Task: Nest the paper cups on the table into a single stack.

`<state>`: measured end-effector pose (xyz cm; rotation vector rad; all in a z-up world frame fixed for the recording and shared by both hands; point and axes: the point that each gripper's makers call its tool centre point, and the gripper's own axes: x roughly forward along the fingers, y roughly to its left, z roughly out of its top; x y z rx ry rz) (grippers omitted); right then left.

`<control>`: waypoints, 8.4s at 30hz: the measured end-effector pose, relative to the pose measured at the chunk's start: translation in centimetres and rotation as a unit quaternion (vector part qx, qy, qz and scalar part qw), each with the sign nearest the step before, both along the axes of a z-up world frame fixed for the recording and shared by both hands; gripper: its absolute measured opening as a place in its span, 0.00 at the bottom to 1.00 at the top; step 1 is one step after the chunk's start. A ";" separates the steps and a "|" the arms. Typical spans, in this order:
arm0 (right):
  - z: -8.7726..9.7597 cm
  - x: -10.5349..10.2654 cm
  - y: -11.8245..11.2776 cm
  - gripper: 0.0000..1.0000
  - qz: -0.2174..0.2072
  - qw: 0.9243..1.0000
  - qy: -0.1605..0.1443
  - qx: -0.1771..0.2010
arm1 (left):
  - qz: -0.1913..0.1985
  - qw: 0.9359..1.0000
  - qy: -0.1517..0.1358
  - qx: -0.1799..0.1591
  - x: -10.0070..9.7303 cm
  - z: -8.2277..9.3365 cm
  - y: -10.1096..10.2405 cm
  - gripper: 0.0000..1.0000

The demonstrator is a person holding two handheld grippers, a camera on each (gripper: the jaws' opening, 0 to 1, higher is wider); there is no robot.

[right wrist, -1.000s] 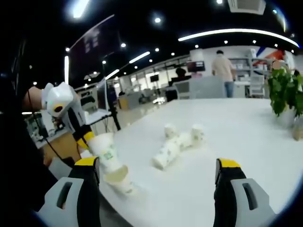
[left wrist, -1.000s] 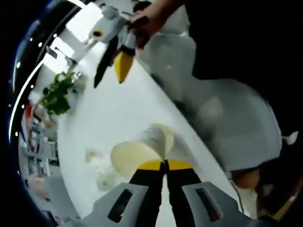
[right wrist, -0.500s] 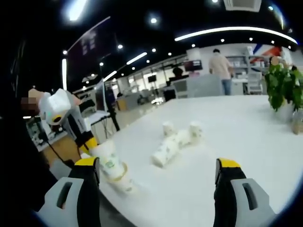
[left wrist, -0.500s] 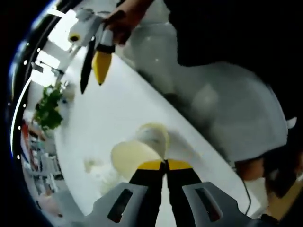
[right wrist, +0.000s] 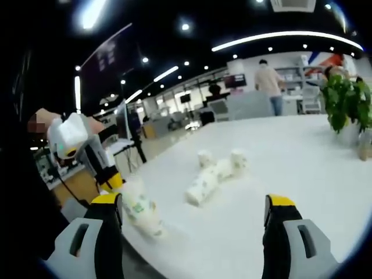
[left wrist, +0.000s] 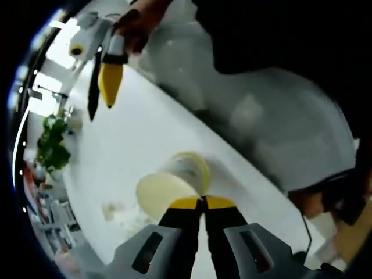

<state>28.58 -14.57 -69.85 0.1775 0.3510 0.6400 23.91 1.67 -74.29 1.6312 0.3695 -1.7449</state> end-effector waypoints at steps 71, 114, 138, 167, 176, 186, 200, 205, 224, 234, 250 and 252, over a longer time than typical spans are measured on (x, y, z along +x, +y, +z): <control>0.7 1.0 1.8 1.00 0.024 0.999 0.015 -0.018 | 0.336 0.901 0.132 -0.241 2.9 2.3 0.2 0.45; 2.1 1.3 3.0 1.00 0.026 0.999 0.029 -0.032 | 0.561 0.676 0.174 -0.445 6.8 4.0 7.1 0.99; -0.1 6.0 4.2 0.96 0.039 0.996 0.085 -0.018 | 0.582 0.660 0.156 -0.449 6.6 3.4 8.7 0.98; -9.3 14.3 9.3 0.77 -0.089 0.950 0.295 0.051 | 0.615 0.643 0.157 -0.428 5.0 0.2 10.4 0.98; -9.6 16.0 10.0 0.74 -0.107 0.938 0.319 0.080 | 0.622 0.626 0.169 -0.439 5.1 0.1 10.7 0.99; -10.9 15.8 10.6 0.68 -0.105 0.929 0.345 0.083 | 0.631 0.623 0.166 -0.432 4.8 -0.5 11.2 0.98; -11.8 16.3 11.8 0.57 -0.083 0.931 0.351 0.056 | 0.638 0.619 0.169 -0.426 4.1 -1.3 11.7 0.97; -11.9 16.4 11.9 0.48 -0.088 0.928 0.357 0.061 | 0.642 0.614 0.168 -0.426 4.1 -1.4 12.3 0.97; -13.1 16.9 12.8 0.41 -0.071 0.929 0.363 0.020 | 0.650 0.609 0.171 -0.421 3.4 -2.1 12.8 0.96; -13.5 16.9 12.9 0.38 -0.069 0.926 0.369 0.030 | 0.653 0.606 0.168 -0.422 3.4 -1.9 13.3 0.96; -12.4 14.9 10.5 0.35 -0.095 0.920 0.369 0.089 | 0.651 0.609 0.154 -0.426 4.1 -0.9 13.5 0.95; -12.1 14.8 10.0 0.35 -0.099 0.921 0.365 0.096 | 0.651 0.606 0.154 -0.430 4.2 -0.7 13.7 0.95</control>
